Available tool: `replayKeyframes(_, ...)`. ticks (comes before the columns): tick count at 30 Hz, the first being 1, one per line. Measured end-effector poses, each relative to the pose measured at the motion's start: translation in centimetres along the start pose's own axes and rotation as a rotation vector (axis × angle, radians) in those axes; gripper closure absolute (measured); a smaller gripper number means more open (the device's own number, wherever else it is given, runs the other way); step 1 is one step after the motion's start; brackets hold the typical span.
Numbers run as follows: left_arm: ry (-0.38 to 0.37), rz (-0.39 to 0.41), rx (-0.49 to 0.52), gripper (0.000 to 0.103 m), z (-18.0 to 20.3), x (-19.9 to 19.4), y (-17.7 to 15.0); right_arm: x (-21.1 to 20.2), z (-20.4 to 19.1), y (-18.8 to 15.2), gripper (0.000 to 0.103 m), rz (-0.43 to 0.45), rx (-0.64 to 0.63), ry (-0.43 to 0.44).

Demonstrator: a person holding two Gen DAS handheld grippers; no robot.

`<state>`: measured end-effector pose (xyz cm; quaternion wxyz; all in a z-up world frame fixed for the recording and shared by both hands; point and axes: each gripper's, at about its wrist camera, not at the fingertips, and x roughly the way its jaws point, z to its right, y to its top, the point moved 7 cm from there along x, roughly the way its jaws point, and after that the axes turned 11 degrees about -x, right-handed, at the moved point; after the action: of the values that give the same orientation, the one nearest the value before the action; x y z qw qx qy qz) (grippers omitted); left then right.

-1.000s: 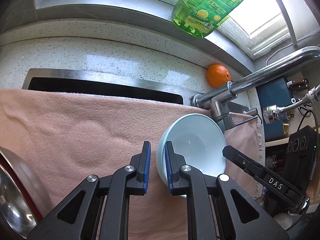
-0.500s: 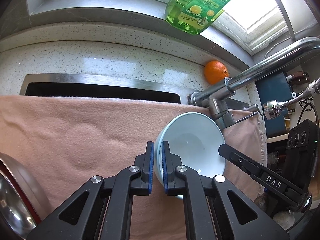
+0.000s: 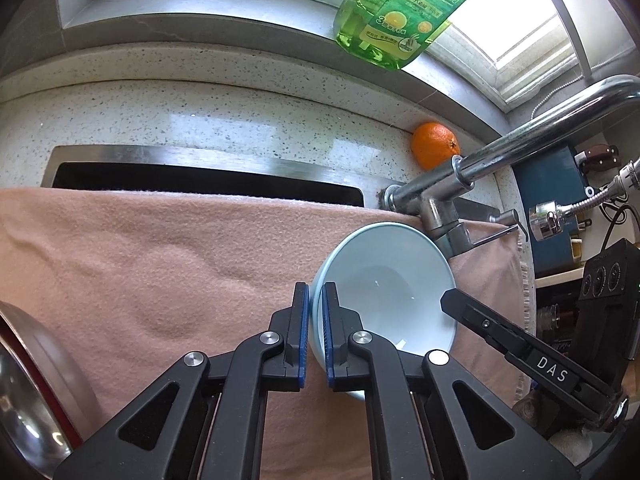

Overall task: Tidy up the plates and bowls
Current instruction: 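Close both tools on the pale blue bowl rim, then lift the pale blue bowl with both tools and carry it toward the steel bowls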

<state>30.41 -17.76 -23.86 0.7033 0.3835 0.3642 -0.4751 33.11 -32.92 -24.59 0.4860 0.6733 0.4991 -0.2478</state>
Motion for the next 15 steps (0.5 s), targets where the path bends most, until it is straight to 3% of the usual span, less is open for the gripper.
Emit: replayKeyframes(15, -0.024, 0.053, 0.003, 0.098, -0.6, -3.6, 0.1, -1.8, -2.4, 0.4, 0.096, 0.014, -0.026, 0.031)
